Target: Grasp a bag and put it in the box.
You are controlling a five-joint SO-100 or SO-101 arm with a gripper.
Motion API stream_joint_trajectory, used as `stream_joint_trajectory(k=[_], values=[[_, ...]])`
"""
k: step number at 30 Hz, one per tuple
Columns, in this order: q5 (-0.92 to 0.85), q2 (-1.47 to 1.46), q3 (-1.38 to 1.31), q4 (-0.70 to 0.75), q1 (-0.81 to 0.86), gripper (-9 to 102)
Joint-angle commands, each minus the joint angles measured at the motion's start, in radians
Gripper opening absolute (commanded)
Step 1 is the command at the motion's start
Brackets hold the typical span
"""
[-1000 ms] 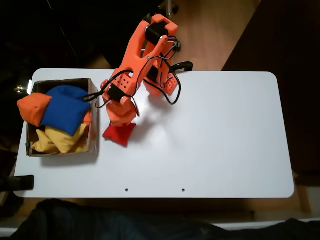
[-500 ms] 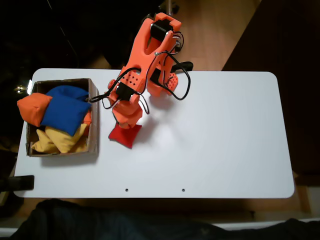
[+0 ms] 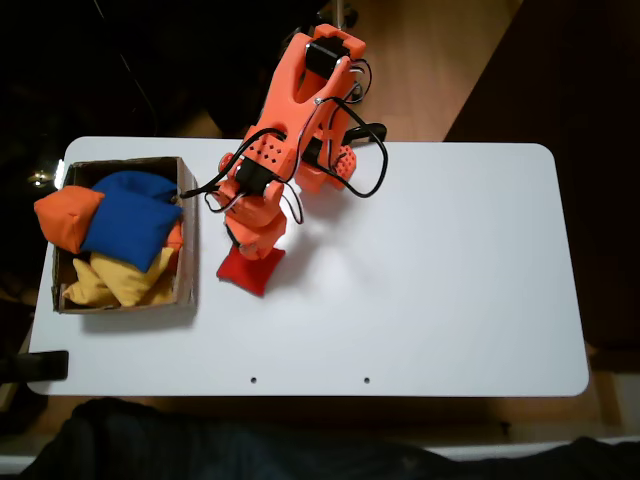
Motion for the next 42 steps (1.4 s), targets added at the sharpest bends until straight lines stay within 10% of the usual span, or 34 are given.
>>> stream_joint_trajectory(k=[1,4,42], values=[[-0.005,-0.008,-0.026,0.014,0.0,32],[-0.002,-0.034,-0.041,0.037,0.0,54],[-0.327,-0.376,-0.311,0.374,0.032,90]])
